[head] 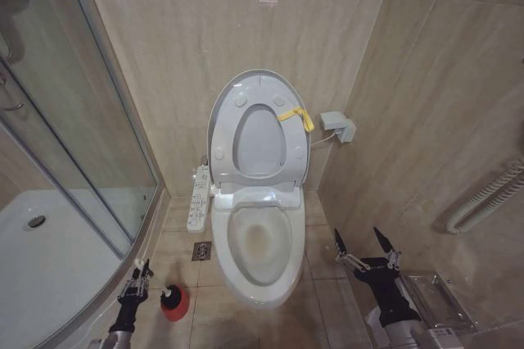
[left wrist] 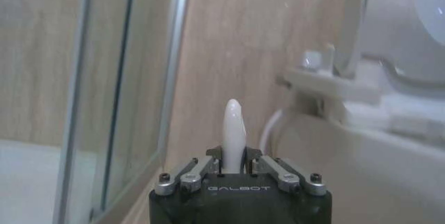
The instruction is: Open the toilet lid, clean the toilet bowl with a toilet brush, close the toilet lid, and flush.
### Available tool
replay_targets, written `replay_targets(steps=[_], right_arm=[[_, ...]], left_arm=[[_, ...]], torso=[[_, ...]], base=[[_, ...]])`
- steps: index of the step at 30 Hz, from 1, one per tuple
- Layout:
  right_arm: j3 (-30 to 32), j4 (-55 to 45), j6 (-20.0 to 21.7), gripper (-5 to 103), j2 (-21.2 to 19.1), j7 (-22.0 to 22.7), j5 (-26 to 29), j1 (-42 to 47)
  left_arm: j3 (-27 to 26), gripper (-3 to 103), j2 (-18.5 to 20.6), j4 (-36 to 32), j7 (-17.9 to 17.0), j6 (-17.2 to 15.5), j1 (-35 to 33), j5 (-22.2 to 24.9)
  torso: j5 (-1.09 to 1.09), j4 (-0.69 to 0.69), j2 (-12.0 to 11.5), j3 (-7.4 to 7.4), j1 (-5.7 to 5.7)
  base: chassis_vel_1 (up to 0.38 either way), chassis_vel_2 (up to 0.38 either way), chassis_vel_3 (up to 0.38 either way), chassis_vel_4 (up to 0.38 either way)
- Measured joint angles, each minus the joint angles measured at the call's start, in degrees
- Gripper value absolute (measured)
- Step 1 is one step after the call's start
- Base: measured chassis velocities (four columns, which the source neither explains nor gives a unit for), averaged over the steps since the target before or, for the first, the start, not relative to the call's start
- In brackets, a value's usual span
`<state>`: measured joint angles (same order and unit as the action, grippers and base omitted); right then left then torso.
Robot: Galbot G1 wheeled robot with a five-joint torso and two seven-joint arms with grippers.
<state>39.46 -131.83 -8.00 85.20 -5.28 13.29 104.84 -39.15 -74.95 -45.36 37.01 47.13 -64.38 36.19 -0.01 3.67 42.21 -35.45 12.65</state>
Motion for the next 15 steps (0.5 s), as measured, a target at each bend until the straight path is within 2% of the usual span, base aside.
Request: replay_targets(steps=[5,15], right_arm=[[0.0,0.0,0.0,100,0.0,0.0,0.0,0.0],[0.0,0.0,0.0,100,0.0,0.0,0.0,0.0]], left_arm=[[-0.1,21,0.4,2.5,1.2,0.0,-0.3,-3.8],[-1.3,21,-0.9,2.8,0.6,0.4,-3.7,-10.2]], torso=[[0.01,-0.01,0.0,0.0,0.0],[0.07,0.0,0.0,0.02,-0.02]], base=[[0.0,0.0,0.0,0.0],[0.0,0.0,0.0,0.0]])
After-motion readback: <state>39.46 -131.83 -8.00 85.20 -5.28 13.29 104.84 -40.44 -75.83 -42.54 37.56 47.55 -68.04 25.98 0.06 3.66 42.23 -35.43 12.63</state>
